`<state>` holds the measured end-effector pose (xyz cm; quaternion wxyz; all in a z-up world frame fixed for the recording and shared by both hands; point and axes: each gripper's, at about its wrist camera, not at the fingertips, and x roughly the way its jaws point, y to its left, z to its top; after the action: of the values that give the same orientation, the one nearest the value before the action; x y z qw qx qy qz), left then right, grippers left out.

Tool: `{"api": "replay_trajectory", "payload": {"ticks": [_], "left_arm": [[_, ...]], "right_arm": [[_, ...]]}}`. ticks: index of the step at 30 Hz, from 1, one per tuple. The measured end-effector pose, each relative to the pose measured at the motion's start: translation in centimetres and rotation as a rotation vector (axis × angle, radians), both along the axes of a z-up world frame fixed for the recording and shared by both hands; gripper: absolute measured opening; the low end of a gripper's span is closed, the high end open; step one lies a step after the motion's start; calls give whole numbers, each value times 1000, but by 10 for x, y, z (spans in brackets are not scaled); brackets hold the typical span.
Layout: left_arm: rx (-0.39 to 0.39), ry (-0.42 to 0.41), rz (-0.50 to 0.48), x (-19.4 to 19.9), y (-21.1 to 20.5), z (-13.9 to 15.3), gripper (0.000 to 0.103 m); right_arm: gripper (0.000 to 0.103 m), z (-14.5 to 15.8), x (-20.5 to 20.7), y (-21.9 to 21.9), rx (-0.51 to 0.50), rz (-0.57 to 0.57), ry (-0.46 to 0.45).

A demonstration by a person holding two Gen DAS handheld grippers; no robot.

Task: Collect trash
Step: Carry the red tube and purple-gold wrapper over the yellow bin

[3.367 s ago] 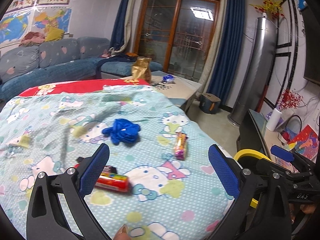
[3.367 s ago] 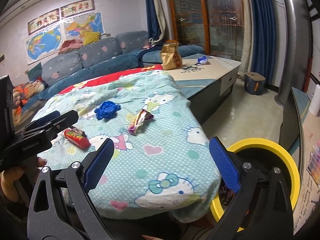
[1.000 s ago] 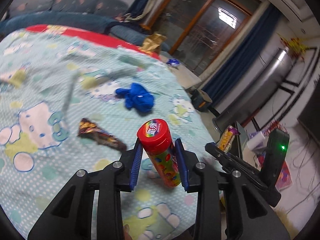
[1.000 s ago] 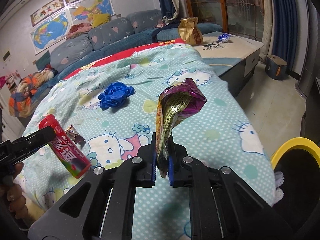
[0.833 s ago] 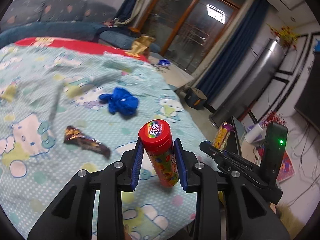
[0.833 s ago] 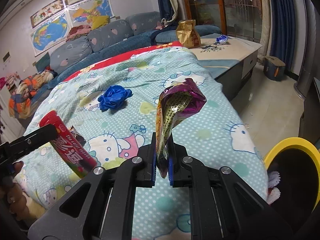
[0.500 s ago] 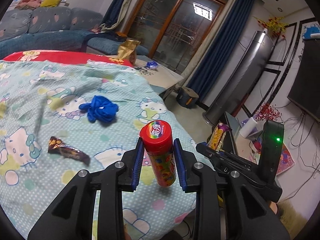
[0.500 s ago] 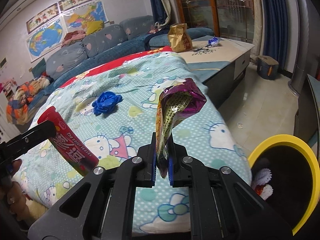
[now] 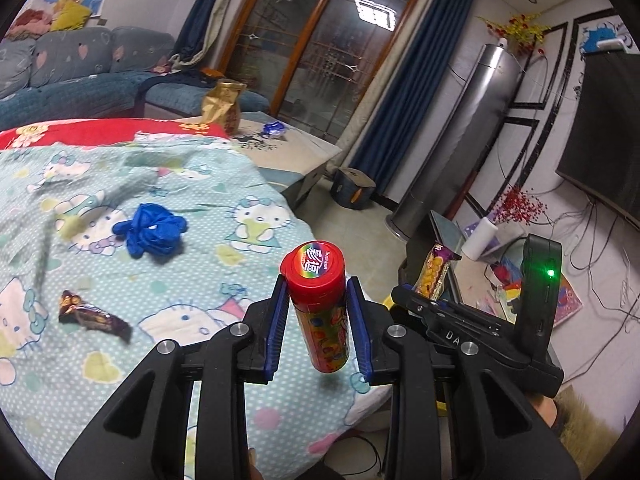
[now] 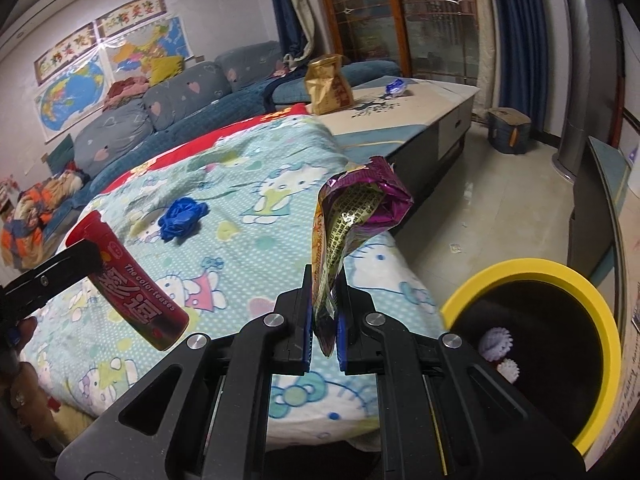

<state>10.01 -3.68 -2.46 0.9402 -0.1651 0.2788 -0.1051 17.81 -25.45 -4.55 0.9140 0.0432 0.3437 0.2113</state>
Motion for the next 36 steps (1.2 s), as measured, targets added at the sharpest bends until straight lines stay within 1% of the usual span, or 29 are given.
{"api": "replay_trajectory", "payload": {"ticks": [12,25,36], "left_arm": [[33,-5,-78,10,-37,0,28],[67,-6,-172,21,-86,-3,28],[103,-2,-249,29,-124,-12,28]], "right_arm": [[6,-8,-2,-45,22,-89,25],[6,-15,-2,-105,69,-224,51],[6,-31,-2,-140,110,-301,97]]}}
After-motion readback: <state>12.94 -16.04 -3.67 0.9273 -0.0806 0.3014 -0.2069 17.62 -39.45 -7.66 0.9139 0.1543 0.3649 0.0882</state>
